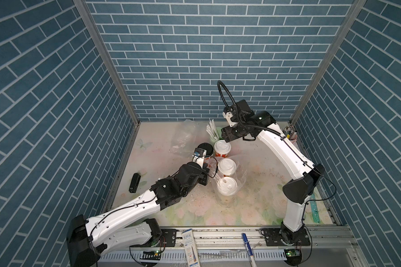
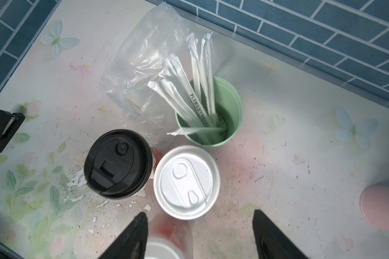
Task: Pack milk tea into plastic carrier bags
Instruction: Pick up the straw from the container.
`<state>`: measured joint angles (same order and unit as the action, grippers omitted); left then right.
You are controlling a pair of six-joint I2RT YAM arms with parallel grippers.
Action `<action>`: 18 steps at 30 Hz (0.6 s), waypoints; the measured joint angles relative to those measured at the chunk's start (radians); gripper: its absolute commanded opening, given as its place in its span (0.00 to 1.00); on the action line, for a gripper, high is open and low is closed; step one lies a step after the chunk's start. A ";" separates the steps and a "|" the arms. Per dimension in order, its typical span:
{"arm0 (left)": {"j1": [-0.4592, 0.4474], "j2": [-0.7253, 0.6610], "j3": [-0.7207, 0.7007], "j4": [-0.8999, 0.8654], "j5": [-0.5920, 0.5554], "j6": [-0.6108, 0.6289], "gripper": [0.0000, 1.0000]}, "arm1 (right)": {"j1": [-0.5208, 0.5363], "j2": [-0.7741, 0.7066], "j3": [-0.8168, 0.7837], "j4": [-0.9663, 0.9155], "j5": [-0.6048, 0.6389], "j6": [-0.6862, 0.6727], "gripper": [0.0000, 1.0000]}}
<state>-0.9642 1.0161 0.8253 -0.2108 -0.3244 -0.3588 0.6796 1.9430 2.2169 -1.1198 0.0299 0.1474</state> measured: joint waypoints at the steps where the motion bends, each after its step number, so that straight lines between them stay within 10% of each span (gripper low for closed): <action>1: 0.000 0.001 0.000 0.000 0.001 0.000 0.00 | -0.006 0.027 0.030 -0.008 -0.013 -0.003 0.75; 18: 0.003 0.007 0.000 0.015 0.055 -0.013 0.00 | -0.016 0.292 0.311 -0.106 -0.186 -0.032 0.70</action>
<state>-0.9615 1.0233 0.8253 -0.1955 -0.2699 -0.3717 0.6636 2.2349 2.5278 -1.2259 -0.1558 0.1154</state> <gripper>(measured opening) 0.043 0.715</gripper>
